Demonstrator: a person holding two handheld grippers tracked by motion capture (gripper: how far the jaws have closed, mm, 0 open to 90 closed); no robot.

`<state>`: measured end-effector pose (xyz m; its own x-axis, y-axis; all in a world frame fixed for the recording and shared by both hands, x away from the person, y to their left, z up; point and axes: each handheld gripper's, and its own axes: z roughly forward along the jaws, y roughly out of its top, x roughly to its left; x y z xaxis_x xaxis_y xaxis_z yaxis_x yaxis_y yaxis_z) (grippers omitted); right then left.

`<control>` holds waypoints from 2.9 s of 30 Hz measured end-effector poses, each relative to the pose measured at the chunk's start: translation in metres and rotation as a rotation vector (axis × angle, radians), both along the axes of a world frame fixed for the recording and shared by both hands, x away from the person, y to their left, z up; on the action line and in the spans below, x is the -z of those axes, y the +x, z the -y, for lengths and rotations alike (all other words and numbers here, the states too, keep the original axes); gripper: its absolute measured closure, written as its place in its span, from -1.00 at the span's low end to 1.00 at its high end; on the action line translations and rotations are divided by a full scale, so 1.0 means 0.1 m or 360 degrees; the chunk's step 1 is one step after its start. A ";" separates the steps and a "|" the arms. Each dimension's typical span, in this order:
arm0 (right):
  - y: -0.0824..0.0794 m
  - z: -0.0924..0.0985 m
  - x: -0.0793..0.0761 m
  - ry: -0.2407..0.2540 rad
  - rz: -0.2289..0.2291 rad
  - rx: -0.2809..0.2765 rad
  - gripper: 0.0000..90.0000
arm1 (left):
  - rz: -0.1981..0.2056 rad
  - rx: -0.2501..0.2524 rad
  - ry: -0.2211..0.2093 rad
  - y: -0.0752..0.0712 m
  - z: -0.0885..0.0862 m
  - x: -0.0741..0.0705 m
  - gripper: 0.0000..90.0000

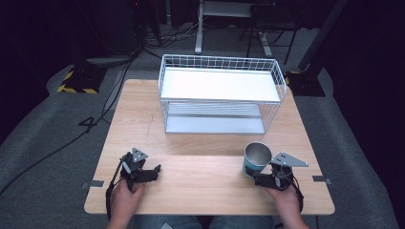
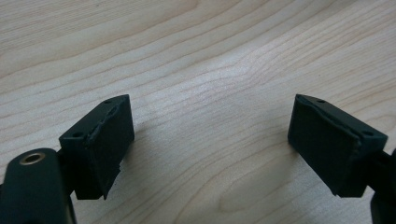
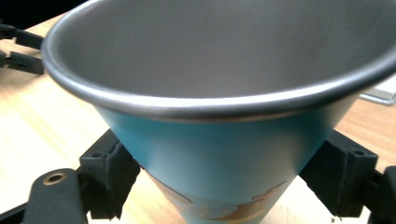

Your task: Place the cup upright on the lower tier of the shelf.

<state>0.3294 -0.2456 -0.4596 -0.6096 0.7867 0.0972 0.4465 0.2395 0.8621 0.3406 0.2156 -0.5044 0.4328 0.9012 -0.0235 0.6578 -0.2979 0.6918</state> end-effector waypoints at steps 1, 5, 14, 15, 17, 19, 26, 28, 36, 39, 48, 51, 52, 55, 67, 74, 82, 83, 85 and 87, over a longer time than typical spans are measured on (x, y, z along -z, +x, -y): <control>0.02 -0.01 -0.01 -0.0001 -0.0005 0.0005 -0.57 | 0.0000 -0.0008 -0.0005 -0.01 0.00 0.00 -0.67; 0.12 -0.08 -0.06 -0.0026 0.0017 0.0029 -0.57 | -0.0002 -0.0006 -0.0004 -0.02 0.00 0.00 -0.67; 0.31 -0.23 -0.17 -0.0054 0.0071 0.0052 -0.57 | 0.0002 -0.0006 -0.0002 -0.01 0.00 0.00 -0.67; 0.36 -0.26 -0.20 -0.0062 0.0081 0.0054 -0.57 | 0.0002 -0.0006 -0.0002 -0.01 0.00 0.00 -0.67; 0.37 -0.28 -0.20 -0.0066 0.0083 0.0056 -0.57 | 0.0001 -0.0006 -0.0002 -0.01 0.00 0.00 -0.67; 0.45 -0.32 -0.22 -0.0067 0.0092 0.0066 -0.57 | 0.0001 -0.0004 -0.0003 -0.01 0.00 0.00 -0.67; 0.61 -0.43 -0.25 -0.0058 0.0092 0.0085 -0.57 | 0.0002 -0.0004 -0.0003 -0.01 0.00 0.00 -0.67; 0.66 -0.47 -0.26 -0.0046 0.0102 0.0097 -0.57 | 0.0002 -0.0004 -0.0004 -0.01 0.00 0.00 -0.67; 0.82 -0.63 -0.26 -0.0018 0.0116 0.0134 -0.57 | 0.0001 0.0012 -0.0005 -0.03 0.00 0.00 -0.67; 0.89 -0.70 -0.25 -0.0026 0.0118 0.0152 -0.57 | 0.0004 0.0018 -0.0001 -0.03 0.00 0.00 -0.67; 1.14 -0.84 -0.18 -0.0003 0.0136 0.0201 -0.57 | 0.0005 0.0014 -0.0004 -0.04 0.00 0.00 -0.67; 1.17 -0.87 -0.17 -0.0008 0.0141 0.0211 -0.57 | 0.0004 0.0011 -0.0005 -0.04 0.00 0.00 -0.67; 1.20 -0.90 -0.16 -0.0010 0.0140 0.0221 -0.57 | 0.0002 0.0002 -0.0009 -0.05 0.01 0.00 -0.67; 1.24 -0.92 -0.15 -0.0001 0.0142 0.0230 -0.57 | 0.0002 0.0000 -0.0007 -0.05 0.01 0.00 -0.67; 1.49 -1.13 -0.12 0.0032 0.0187 0.0279 -0.57 | -0.0002 0.0000 -0.0004 -0.07 0.01 0.00 -0.66; 1.57 -1.27 -0.07 0.0011 0.0253 0.0288 -0.57 | -0.0001 -0.0003 -0.0006 -0.08 0.01 0.00 -0.66; 1.67 -1.41 0.04 0.0020 0.0296 0.0312 -0.57 | 0.0001 0.0003 -0.0006 -0.09 0.01 0.00 -0.66; 1.69 -1.42 0.06 0.0011 0.0297 0.0317 -0.57 | 0.0001 0.0003 -0.0006 -0.09 0.01 0.00 -0.66; 1.71 -1.43 0.09 0.0013 0.0293 0.0328 -0.57 | 0.0004 0.0004 -0.0003 -0.09 0.01 0.00 -0.66; 1.74 -1.43 0.11 0.0015 0.0285 0.0346 -0.57 | 0.0003 0.0004 -0.0005 -0.09 0.01 0.00 -0.67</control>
